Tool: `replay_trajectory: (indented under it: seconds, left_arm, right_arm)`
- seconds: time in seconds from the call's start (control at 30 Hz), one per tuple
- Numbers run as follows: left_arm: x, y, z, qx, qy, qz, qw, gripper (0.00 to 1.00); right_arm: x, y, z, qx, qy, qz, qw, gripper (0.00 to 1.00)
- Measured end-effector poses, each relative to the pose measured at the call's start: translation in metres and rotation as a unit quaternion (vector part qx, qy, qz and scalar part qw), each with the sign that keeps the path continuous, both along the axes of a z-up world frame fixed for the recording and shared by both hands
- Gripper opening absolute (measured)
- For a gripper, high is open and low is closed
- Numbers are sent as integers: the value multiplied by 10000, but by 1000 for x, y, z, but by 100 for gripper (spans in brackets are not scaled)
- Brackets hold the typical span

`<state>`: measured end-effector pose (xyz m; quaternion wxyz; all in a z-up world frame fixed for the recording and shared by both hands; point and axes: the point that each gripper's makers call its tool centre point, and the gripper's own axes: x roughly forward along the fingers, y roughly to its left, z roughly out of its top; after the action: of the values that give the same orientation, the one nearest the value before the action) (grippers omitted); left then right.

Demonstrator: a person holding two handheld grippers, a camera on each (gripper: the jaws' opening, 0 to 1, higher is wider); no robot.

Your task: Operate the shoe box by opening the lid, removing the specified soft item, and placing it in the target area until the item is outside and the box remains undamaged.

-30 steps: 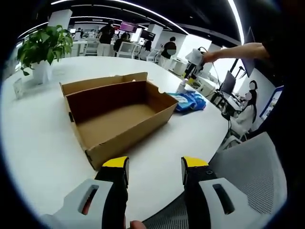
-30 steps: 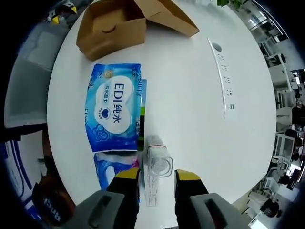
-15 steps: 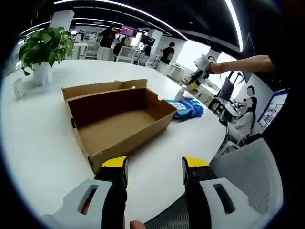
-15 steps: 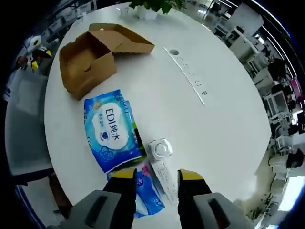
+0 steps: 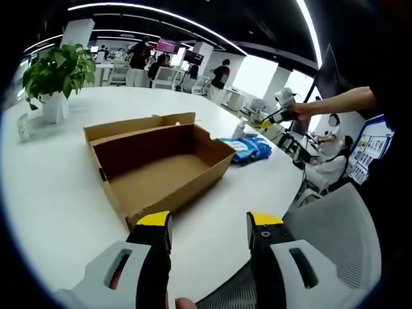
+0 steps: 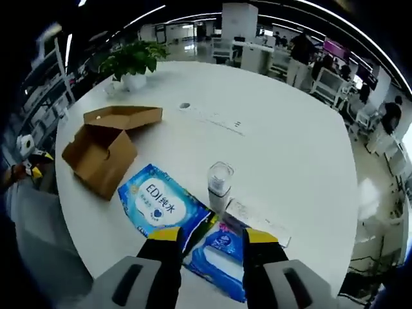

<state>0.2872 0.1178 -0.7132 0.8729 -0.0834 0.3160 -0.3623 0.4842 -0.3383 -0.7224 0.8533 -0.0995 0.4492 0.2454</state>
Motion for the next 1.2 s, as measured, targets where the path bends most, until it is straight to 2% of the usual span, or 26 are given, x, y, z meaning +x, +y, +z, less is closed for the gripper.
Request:
replay_trajectory:
  seconds: [0.1,0.23,0.3,0.37,0.4,0.53,0.63,0.8,0.97,1.07,1.2]
  left_arm:
    - [0,7,2,-9,-29,42,10000,48]
    - [4,15,5,-88,-42,178,9998,48]
    - [9,19,6,-136,-45,308,9994,48]
    - [13,24,6,-214,-41,486,9986,48]
    - [15,25,6,-231,-36,527,9983,48]
    - [21,31,6,-234,-40,648,9976,51]
    - [29,37,9,-340,-104,888,9954,53]
    - [35,39,8,-311,-124,962,9948,54]
    - [47,43,8,-380,-144,1200,9919,54]
    - [54,44,9,-385,-181,1293,9907,54]
    - [61,50,8,-359,-193,1458,9885,54]
  right_arm:
    - [-15,4,0,337,-184,-368,9986,35]
    - [-22,6,-4,673,-329,-656,9950,36]
    - [-30,12,-4,836,-398,-823,9923,36]
    - [-37,21,-2,1168,-452,-964,9874,36]
    - [-40,23,-1,1219,-547,-1054,9854,37]
    - [-56,29,-4,1304,-609,-1157,9828,37]
    - [-57,35,0,1574,-837,-1427,9736,37]
    - [-68,51,-1,1747,-973,-1469,9687,38]
    - [-78,71,-1,1975,-1067,-1516,9626,38]
    - [-82,83,4,2202,-1164,-1623,9548,39]
    - [-93,99,4,2221,-1233,-1637,9532,39]
